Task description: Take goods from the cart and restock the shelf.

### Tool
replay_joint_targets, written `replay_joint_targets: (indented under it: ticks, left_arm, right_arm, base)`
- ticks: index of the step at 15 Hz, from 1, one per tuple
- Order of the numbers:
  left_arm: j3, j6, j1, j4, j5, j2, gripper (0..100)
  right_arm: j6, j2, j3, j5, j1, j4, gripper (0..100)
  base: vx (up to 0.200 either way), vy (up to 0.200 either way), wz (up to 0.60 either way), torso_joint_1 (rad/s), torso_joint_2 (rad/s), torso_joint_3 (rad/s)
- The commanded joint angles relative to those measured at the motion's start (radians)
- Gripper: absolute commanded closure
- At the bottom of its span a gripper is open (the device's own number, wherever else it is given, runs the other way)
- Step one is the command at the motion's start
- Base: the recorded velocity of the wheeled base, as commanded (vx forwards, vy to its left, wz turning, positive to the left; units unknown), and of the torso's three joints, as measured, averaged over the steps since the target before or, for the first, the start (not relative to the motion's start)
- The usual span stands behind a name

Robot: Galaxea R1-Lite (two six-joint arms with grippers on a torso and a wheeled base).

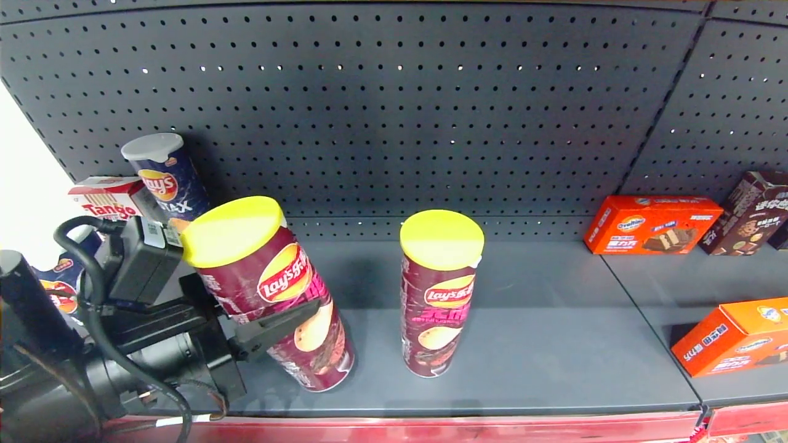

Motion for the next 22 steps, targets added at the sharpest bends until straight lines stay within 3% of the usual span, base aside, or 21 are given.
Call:
replay_joint_targets:
  ticks: [1,3,4,7,11,14,15,16,22]
  left_arm:
    - [-0.076,-0.005,-0.008,0.028,0.003,0.005,100]
    - [-0.217,-0.004,0.015,0.050,0.004,0.086,100]
    - [-0.268,0.013,0.059,0.050,0.032,0.118,100]
    - [-0.326,0.018,0.055,0.038,0.028,0.204,100]
    - [-0.443,0.035,0.101,0.056,0.029,0.304,100]
    - [-0.470,0.053,0.088,0.173,0.031,0.310,100]
    - [-0.495,0.110,0.079,0.177,0.032,0.341,100]
    - [-0.513,0.138,0.082,0.179,0.031,0.370,100]
    - [-0.601,0.145,0.033,0.266,0.011,0.421,100]
  right_arm:
    - [0.000,0.007,0.000,0.000,-0.001,0.000,0]
    - [0.000,0.007,0.000,0.000,-0.001,0.000,0]
    - [0.000,0.007,0.000,0.000,-0.001,0.000,0]
    - [0.000,0.007,0.000,0.000,-0.001,0.000,0]
    - [0.000,0.007,0.000,0.000,-0.001,0.000,0]
    - [0.000,0.007,0.000,0.000,-0.002,0.000,0]
    - [0.000,0.007,0.000,0.000,-0.001,0.000,0]
    - [0.000,0.007,0.000,0.000,-0.001,0.000,0]
    - [0.000,0.007,0.000,0.000,-0.001,0.000,0]
  base:
    - [0.000,0.000,0.00,0.000,0.00,0.000]
    - [0.000,0.000,0.00,0.000,0.00,0.000]
    - [0.000,0.000,0.00,0.000,0.00,0.000]
    - [0.000,0.000,0.00,0.000,0.00,0.000]
    - [0.000,0.000,0.00,0.000,0.00,0.000]
    - [0.000,0.000,0.00,0.000,0.00,0.000]
    - [0.000,0.000,0.00,0.000,0.00,0.000]
    - [0.000,0.000,0.00,0.000,0.00,0.000]
    - [0.000,0.000,0.00,0.000,0.00,0.000]
